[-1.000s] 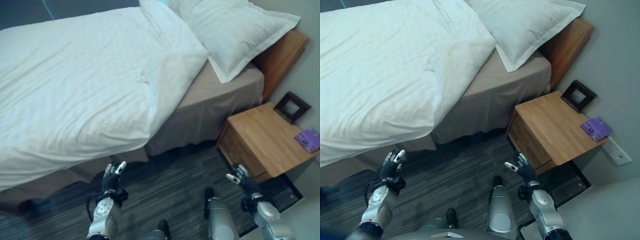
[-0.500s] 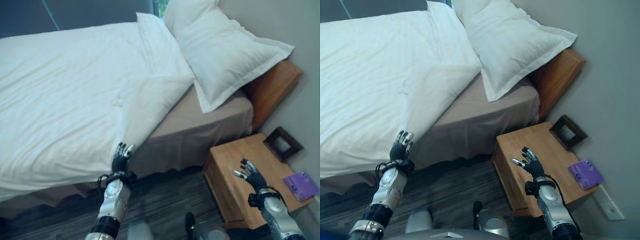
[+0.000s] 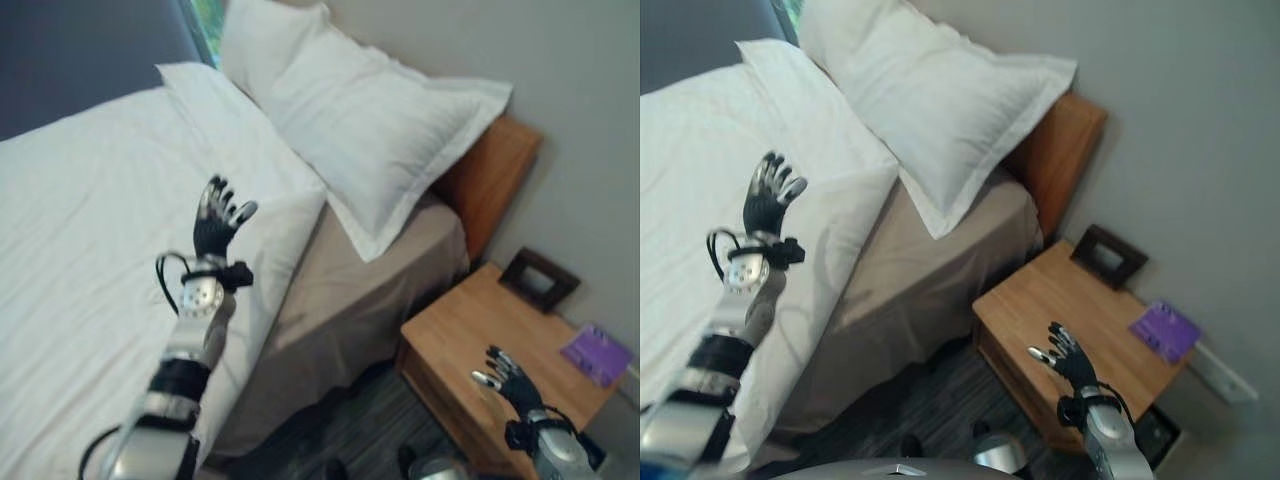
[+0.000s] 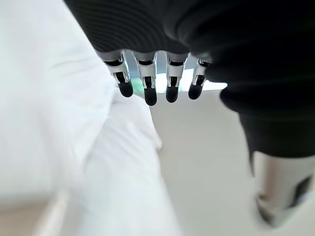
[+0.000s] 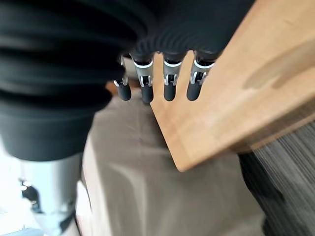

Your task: Making the bed.

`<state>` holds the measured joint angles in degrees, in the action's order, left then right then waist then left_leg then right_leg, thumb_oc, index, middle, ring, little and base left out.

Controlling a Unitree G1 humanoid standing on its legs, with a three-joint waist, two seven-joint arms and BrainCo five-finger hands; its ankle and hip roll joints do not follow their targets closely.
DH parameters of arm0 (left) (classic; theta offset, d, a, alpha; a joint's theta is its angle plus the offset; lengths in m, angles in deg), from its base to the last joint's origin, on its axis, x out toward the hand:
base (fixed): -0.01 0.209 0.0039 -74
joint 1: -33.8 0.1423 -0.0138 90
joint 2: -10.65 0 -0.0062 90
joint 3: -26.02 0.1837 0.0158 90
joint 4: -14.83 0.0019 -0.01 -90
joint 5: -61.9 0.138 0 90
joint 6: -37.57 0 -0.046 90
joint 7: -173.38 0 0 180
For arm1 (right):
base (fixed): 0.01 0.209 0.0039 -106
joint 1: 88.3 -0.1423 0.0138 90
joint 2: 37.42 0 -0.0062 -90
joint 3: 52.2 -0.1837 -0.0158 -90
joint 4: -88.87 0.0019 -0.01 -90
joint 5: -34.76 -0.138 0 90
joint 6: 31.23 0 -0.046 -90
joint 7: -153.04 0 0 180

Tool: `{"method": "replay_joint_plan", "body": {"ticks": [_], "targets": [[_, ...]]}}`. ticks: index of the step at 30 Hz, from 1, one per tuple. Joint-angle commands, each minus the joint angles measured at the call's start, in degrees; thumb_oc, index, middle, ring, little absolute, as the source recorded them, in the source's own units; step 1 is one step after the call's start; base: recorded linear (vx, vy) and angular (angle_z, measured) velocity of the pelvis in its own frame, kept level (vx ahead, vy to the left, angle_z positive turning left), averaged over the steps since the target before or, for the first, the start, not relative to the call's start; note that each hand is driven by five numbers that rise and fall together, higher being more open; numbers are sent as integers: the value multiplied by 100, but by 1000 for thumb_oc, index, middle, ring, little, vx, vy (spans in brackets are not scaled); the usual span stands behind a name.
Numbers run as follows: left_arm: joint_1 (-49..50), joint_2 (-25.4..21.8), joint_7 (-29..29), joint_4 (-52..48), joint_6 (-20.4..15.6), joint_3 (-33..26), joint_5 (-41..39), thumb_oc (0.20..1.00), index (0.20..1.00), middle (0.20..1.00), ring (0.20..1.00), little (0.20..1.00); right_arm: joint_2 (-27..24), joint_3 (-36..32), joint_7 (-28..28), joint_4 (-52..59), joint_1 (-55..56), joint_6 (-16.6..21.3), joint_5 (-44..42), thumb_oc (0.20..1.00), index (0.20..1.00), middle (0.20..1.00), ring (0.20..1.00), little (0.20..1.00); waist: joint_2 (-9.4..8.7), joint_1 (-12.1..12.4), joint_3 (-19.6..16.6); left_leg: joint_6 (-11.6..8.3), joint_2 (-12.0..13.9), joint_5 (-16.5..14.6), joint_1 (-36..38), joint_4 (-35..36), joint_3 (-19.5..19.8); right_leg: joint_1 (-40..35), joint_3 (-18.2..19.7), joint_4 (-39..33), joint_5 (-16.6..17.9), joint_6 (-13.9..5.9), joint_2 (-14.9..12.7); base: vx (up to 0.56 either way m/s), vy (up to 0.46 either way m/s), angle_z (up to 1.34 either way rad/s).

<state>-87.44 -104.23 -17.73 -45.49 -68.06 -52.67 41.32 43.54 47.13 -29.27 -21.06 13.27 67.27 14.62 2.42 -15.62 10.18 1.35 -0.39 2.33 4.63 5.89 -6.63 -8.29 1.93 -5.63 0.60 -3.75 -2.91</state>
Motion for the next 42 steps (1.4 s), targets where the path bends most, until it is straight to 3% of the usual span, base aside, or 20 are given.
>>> {"method": "replay_joint_plan", "body": {"ticks": [1, 4, 8, 10, 14, 20, 23, 28, 42], "targets": [[-619, -744, -391, 442, 347, -166, 1103, 1000, 1000, 1000, 1000, 1000, -260, -209, -9, 257, -385, 280, 131, 1000, 1000, 1000, 1000, 1000, -19, 286, -126, -460, 166, 69, 18, -89, -418, 574, 207, 520, 78, -518, -308, -13, 43, 19], [-855, -1105, -390, 711, 456, -162, 1218, 1000, 1000, 1000, 1000, 1000, -298, -218, -88, 266, -362, 216, 205, 1000, 1000, 1000, 1000, 1000, -19, 362, -95, -438, 145, 76, -13, -89, -408, 583, 165, 505, 83, -544, -334, -4, 25, 16], [-1063, -1251, -479, 892, 510, -200, 1162, 1000, 1000, 1000, 1000, 1000, -391, -89, -229, 264, -427, 102, 278, 1000, 1000, 1000, 1000, 1000, -62, 476, -39, -439, 140, 89, -67, -89, -339, 597, 64, 590, 35, -563, -364, -15, 2, 12], [-1073, -1273, -482, 865, 507, -200, 1139, 1000, 1000, 1000, 1000, 1000, -433, -22, -283, 269, -472, 87, 298, 1000, 1000, 1000, 1000, 1000, -81, 503, -16, -438, 137, 96, -90, -89, -296, 619, 30, 645, 10, -558, -363, -56, -28, 19], [-1212, -1197, -471, 971, 592, 1, 1221, 1000, 1000, 1000, 1000, 1000, -658, 398, -396, 298, -982, 62, 309, 1000, 1000, 1000, 1000, 1000, -180, 783, 117, -470, 147, 201, -251, -89, -12, 645, -263, 783, -122, -483, -355, -75, -72, 30], [-1380, -985, -479, 1123, 632, 202, 1192, 1000, 1000, 1000, 1000, 1000, -585, 687, -425, 304, -1360, 137, 43, 1000, 1000, 1000, 1000, 1000, -202, 958, 425, -614, 180, 449, -695, -89, 411, 902, -618, 938, -205, -366, -316, -109, -71, 63], [-1333, -995, -473, 1252, 665, 164, 1190, 1000, 1000, 1000, 1000, 1000, -533, 880, -464, 289, -1478, 125, 78, 1000, 1000, 1000, 1000, 1000, -206, 993, 509, -621, 216, 491, -783, -89, 424, 984, -625, 915, -185, -333, -269, -53, -58, 51], [-1730, -1150, -382, 2250, 751, 405, 1278, 1000, 1000, 1000, 1000, 1000, -539, 1238, -535, 234, -1632, 106, 255, 1000, 1000, 1000, 1000, 1000, -213, 904, 636, -653, 338, 542, -884, -89, 231, 1161, -474, 845, -106, -340, -177, -24, -34, -12], [-3064, -1230, -108, 3237, 709, 1117, 1243, 1000, 1000, 1000, 1000, 1000, -576, 1217, -669, 296, -1198, 178, 131, 1000, 1000, 1000, 1000, 1000, -124, 482, 725, -651, 406, 446, -778, -89, -197, 1358, -100, 851, -41, -387, -126, 4, 14, -18]]}}
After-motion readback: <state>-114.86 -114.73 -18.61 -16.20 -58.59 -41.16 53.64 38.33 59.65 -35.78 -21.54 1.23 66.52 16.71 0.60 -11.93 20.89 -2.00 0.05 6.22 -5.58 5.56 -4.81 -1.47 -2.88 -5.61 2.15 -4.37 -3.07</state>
